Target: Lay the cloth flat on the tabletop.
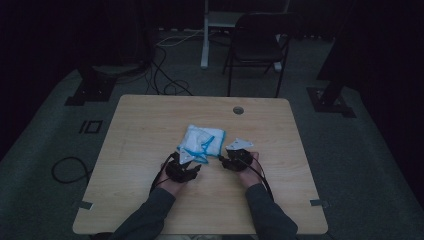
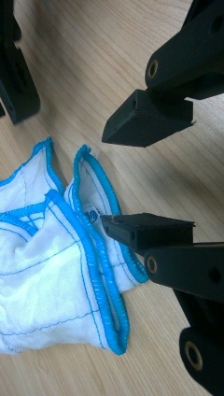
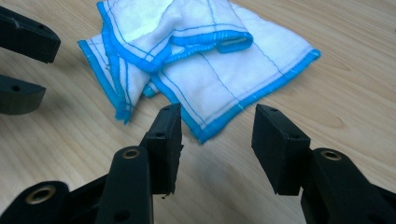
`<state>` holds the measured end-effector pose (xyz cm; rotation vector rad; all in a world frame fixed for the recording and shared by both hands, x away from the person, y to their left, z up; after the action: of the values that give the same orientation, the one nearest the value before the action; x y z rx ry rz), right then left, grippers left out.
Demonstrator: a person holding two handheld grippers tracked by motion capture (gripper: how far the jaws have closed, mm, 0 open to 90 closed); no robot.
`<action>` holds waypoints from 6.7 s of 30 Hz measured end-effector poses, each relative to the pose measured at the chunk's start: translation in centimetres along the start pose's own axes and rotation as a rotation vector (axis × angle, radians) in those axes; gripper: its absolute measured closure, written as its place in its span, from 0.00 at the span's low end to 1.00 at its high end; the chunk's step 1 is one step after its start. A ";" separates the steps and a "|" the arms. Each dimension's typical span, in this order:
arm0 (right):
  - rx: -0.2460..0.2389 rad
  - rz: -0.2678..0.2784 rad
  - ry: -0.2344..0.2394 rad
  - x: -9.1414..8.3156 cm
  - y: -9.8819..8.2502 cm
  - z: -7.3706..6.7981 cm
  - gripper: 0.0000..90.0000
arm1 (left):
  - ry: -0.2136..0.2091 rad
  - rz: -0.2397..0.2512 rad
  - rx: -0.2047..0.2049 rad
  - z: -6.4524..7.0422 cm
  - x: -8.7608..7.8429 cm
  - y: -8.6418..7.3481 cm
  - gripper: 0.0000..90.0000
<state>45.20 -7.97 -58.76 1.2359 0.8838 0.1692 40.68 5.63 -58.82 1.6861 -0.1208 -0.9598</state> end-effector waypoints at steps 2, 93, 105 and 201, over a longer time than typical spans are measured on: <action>-0.006 0.000 0.005 0.4 0.2 -0.1 0.58 | 0.000 0.003 -0.004 0.0 0.0 0.1 0.61; -0.007 -0.011 -0.091 -0.9 1.0 5.7 1.00 | 0.215 -0.027 -0.179 -8.7 -2.1 -2.9 0.98; 0.020 -0.027 -0.132 -2.0 -0.3 7.5 1.00 | 0.239 -0.021 -0.186 -9.6 -3.1 -3.5 0.98; 0.032 -0.034 -0.004 -7.7 -4.7 -1.3 0.97 | 0.082 0.075 -0.117 -4.5 -0.6 1.9 0.74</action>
<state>37.61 -12.94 -59.10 1.2497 0.9070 0.1260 43.92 8.76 -56.76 1.5993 -0.0710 -0.8253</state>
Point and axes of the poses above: each handheld gripper's, and its own axes: x roughly forward along the jaws, y roughly out of its top, z roughly to its right, the point moved 10 cm from there along x, roughly forward along the jaws, and after that the axes turned 9 degrees about z, right-handed, at the moved point
